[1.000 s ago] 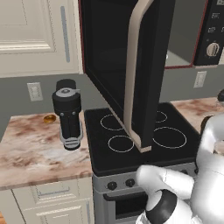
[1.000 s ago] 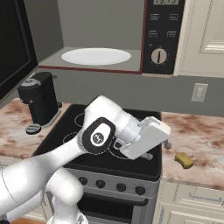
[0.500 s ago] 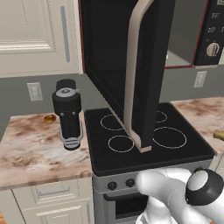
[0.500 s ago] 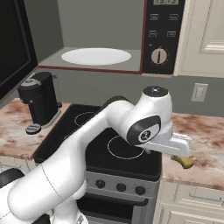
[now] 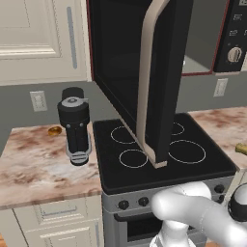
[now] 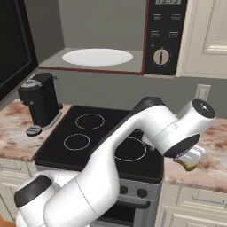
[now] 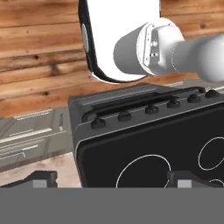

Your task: Place the sponge inside the microwave to prepare for sanitizing.

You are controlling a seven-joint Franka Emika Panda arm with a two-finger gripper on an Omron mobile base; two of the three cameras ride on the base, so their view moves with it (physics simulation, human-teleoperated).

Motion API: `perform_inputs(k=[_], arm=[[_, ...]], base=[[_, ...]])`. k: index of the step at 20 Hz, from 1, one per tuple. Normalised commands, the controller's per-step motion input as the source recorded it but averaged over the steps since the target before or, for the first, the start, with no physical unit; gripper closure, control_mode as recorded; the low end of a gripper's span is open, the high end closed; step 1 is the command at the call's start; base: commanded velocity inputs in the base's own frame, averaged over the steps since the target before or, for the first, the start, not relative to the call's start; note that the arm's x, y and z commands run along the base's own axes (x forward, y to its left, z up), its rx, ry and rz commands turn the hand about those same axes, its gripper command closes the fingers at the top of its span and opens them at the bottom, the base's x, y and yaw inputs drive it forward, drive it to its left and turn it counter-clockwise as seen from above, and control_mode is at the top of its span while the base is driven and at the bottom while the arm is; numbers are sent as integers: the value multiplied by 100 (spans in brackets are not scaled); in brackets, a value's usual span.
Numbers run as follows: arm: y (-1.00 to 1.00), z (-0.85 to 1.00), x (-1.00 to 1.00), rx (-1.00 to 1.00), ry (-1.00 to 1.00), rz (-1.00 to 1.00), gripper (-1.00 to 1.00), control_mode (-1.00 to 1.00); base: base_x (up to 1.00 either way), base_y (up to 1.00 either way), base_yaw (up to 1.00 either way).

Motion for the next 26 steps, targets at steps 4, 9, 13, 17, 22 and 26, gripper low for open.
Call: perform_inputs(k=[4,9,13,17,22,26], arm=[[0,0,-1,-15,0,5,-100,-100],[-24,-10,0,-10,0,11,-100,-100],[-14,-18,18,0,-1,16,-100,-100],[-39,-6,49,0,0,26,-100,-100],[-48,0,31,-7,5,23,-100,-100],[-49,0,8,-15,3,18,-100,-100]], base=[[0,0,0],[0,0,0],[0,0,0],[0,0,0],[0,0,0],[0,0,0]])
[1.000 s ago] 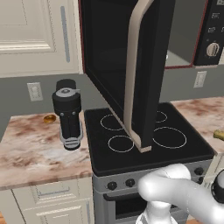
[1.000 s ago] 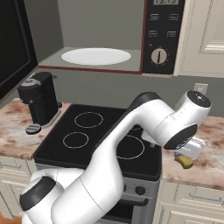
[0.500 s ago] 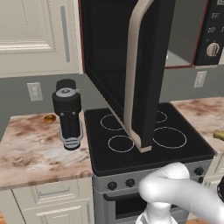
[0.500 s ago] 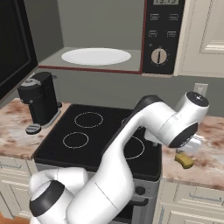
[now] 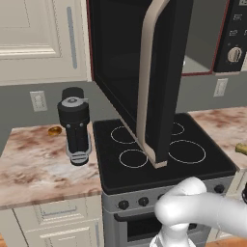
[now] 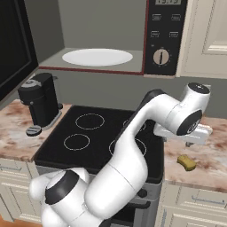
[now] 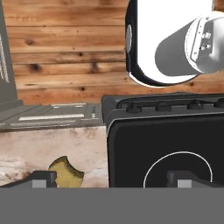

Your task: Place the sponge inside the microwave to prepare for sanitizing.

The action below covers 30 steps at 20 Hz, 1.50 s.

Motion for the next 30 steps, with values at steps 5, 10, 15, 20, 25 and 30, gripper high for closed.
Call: perform_inputs(k=[5,10,15,20,25,30], arm=[[-48,-11,6,-13,1,17,-100,-100],[-38,-26,15,-8,-4,23,-100,-100],[-29,-28,32,-3,-3,33,-100,-100],[-30,-29,26,-10,2,33,-100,-100],[-43,-17,10,-15,4,26,-100,-100],[-51,-22,5,-5,11,20,-100,-100]], base=[[0,0,0],[0,0,0],[0,0,0],[0,0,0],[0,0,0],[0,0,0]])
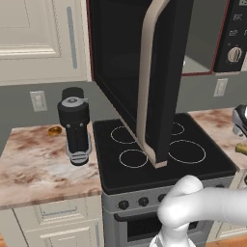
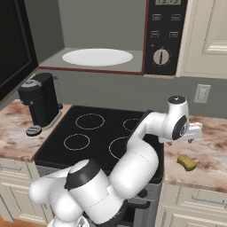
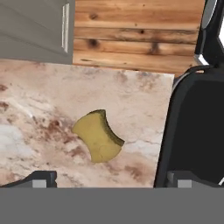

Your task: Place the sponge inside the microwave to prepare for sanitizing.

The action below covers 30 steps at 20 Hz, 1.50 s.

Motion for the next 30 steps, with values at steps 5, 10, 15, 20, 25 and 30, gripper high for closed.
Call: perform_inputs(k=[5,10,15,20,25,30], arm=[[-50,-19,0,9,13,1,-100,-100],[-29,-6,2,9,8,2,-100,-100],[-8,-19,4,0,1,8,-100,-100],[-16,-30,6,0,0,11,-100,-100],[-21,-26,2,0,9,9,-100,-100],[-24,-20,5,0,14,9,-100,-100]], base=[[0,0,0],[0,0,0],[0,0,0],[0,0,0],[0,0,0],[0,0,0]])
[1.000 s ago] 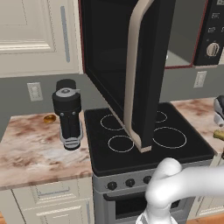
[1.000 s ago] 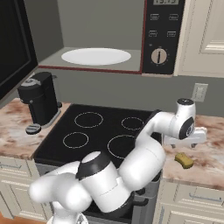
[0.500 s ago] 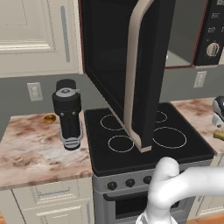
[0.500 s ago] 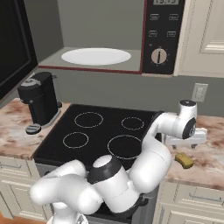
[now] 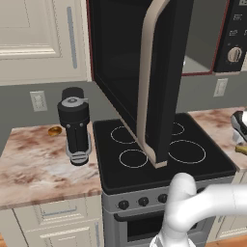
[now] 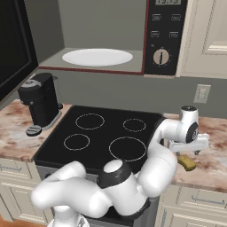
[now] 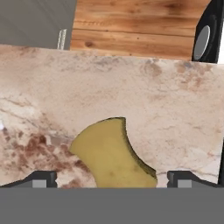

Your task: Place the sponge inside the microwave to prepare for sanitizing.

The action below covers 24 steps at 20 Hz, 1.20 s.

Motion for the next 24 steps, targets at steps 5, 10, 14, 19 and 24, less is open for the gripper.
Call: perform_inputs(k=[5,10,14,19,24], arm=[[-27,-11,10,0,6,12,-100,-100],[-20,0,0,8,0,20,-100,-100],[-12,0,-5,13,2,24,-100,-100],[-10,0,-8,10,4,25,-100,-100],[-35,0,-4,1,7,24,-100,-100]], base=[[0,0,0],[0,0,0],[0,0,0],[0,0,0],[0,0,0]])
